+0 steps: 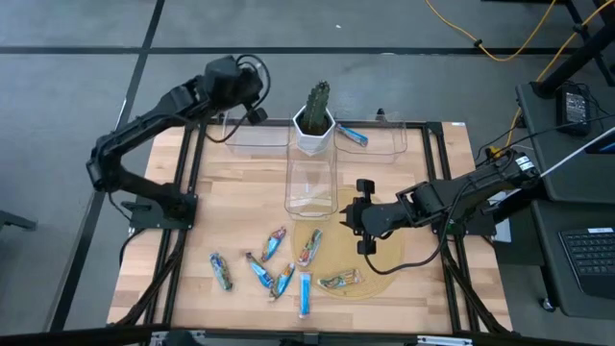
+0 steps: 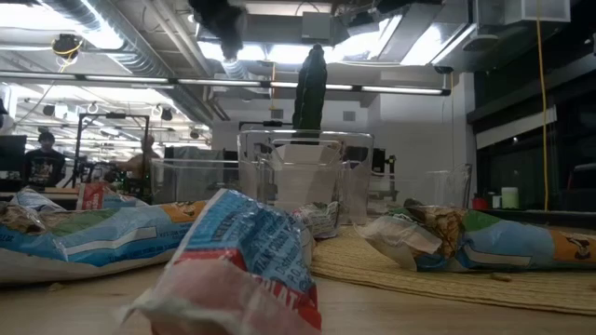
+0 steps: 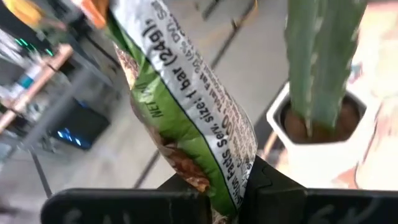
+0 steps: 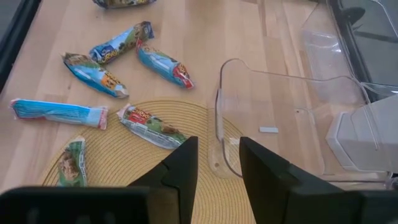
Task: Pick and place Granola Bars by type
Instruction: Put the yellow green granola bar into the left transparent bin
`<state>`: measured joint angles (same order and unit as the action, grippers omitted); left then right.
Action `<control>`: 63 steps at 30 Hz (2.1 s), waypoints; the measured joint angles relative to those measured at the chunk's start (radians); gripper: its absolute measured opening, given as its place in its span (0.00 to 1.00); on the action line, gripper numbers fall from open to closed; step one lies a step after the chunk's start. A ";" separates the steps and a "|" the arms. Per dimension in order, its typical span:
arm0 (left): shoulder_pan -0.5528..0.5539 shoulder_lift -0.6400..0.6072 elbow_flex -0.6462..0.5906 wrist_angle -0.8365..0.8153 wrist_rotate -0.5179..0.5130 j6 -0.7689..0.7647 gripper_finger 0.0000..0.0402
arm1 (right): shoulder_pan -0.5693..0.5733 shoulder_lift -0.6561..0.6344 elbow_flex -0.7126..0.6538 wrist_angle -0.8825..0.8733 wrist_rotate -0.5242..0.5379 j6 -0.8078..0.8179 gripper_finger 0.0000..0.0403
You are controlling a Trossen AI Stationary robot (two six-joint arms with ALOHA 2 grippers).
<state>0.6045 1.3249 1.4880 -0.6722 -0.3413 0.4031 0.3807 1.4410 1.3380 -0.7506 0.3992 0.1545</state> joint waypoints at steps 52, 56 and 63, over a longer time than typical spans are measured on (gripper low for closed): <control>0.198 0.479 -0.236 -0.052 0.074 0.157 0.05 | 0.074 0.000 -0.104 0.020 0.052 0.053 0.30; 0.198 0.479 -0.254 -0.045 0.075 0.207 0.05 | 0.073 0.000 -0.104 0.040 0.055 0.049 0.30; 0.198 0.478 -0.255 -0.052 0.069 0.301 0.05 | 0.073 0.000 -0.104 0.053 0.055 0.046 0.30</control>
<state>0.8021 1.8027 1.2331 -0.7245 -0.2725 0.7042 0.4541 1.4406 1.2339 -0.6979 0.4541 0.2001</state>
